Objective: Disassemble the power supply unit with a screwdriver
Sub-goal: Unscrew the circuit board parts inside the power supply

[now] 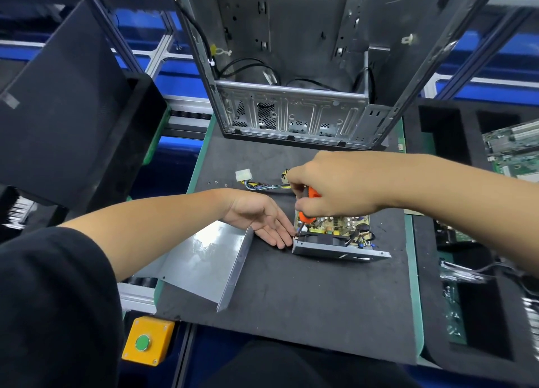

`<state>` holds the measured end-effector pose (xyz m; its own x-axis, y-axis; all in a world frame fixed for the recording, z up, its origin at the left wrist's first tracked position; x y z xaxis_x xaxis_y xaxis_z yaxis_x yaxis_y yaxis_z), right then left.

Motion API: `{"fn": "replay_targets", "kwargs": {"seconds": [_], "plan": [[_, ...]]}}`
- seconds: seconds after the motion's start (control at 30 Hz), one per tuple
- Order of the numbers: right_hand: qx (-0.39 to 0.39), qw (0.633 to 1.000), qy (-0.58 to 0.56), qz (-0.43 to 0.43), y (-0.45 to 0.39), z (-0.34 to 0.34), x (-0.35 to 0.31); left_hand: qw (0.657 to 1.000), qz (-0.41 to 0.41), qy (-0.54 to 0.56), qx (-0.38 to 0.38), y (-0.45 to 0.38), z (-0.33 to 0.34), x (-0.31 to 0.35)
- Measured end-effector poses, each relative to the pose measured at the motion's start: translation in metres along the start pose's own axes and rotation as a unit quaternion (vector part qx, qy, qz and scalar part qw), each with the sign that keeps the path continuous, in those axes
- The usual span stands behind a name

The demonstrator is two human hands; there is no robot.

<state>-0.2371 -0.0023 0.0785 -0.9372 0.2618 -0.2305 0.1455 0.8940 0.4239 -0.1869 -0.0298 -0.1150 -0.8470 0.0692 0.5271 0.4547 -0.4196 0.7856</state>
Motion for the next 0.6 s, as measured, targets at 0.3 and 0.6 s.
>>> {"fn": "replay_targets", "kwargs": {"seconds": [0.3, 0.6], "plan": [[-0.038, 0.999, -0.028, -0.01, 0.003, 0.003, -0.006, 1.0, 0.015, -0.028, -0.004, 0.002, 0.003, 0.004], [-0.002, 0.998, 0.062, 0.014, -0.001, 0.001, 0.0, 0.999, 0.006, -0.04, 0.001, 0.001, 0.004, 0.003]]}}
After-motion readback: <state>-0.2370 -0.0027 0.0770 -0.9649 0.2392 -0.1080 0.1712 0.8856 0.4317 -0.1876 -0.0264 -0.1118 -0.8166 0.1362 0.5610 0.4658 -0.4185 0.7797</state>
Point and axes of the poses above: each hand's wrist, its own y-axis away from the middle knuckle, its own z-axis out of the palm, x = y × z, the point moved 10 cm from there along -y, towards the middle knuckle, and after that the axes turned 3 degrees about x, right-handed, at the moved point
